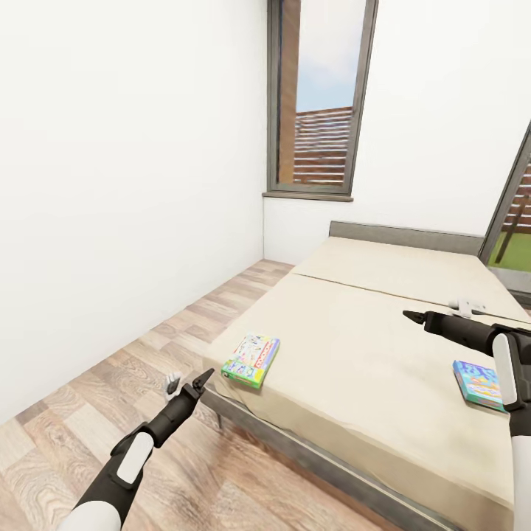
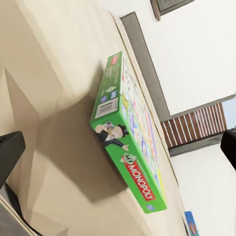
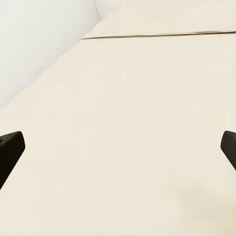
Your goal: Put all the toys in the child's room - the three board games (two on the bed and one on the table), the two jigsaw puzzles on the table, and the tennis ball on the table - inside the toy box on the table in the child's room.
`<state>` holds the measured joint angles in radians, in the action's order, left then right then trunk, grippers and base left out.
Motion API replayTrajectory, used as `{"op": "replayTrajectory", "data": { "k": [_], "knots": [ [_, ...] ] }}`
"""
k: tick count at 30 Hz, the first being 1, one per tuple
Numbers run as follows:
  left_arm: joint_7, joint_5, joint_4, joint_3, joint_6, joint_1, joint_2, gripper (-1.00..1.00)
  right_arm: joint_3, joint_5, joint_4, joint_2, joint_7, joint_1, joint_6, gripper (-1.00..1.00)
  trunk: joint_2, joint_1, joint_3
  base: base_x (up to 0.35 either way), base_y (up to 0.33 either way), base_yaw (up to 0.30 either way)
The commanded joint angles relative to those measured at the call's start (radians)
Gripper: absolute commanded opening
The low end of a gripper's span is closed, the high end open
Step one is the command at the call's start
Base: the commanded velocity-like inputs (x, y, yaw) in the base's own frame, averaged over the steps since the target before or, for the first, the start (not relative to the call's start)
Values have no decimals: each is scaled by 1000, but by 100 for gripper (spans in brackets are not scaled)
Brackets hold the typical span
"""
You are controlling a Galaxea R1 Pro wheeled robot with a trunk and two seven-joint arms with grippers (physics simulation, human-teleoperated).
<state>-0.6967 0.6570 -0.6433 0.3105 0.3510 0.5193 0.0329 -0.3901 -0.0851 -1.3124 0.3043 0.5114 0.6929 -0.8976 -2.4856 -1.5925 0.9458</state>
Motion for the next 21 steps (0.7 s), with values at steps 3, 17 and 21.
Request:
{"op": "replayTrajectory", "data": {
  "k": [3,17,21],
  "knots": [
    [2,12,0,4,9,1,1,100,-1,-9,0,0,-2,1,-7,100,0,0,1,0,0,-8],
    [21,39,1,5,8,0,2,100,-1,-9,-6,0,-2,-2,-7,100,0,0,1,6,0,-3],
    [22,41,1,4,3,-1,3,100,-1,-9,-10,0,-2,-3,-7,100,0,0,1,130,-16,-1]
  ]
}}
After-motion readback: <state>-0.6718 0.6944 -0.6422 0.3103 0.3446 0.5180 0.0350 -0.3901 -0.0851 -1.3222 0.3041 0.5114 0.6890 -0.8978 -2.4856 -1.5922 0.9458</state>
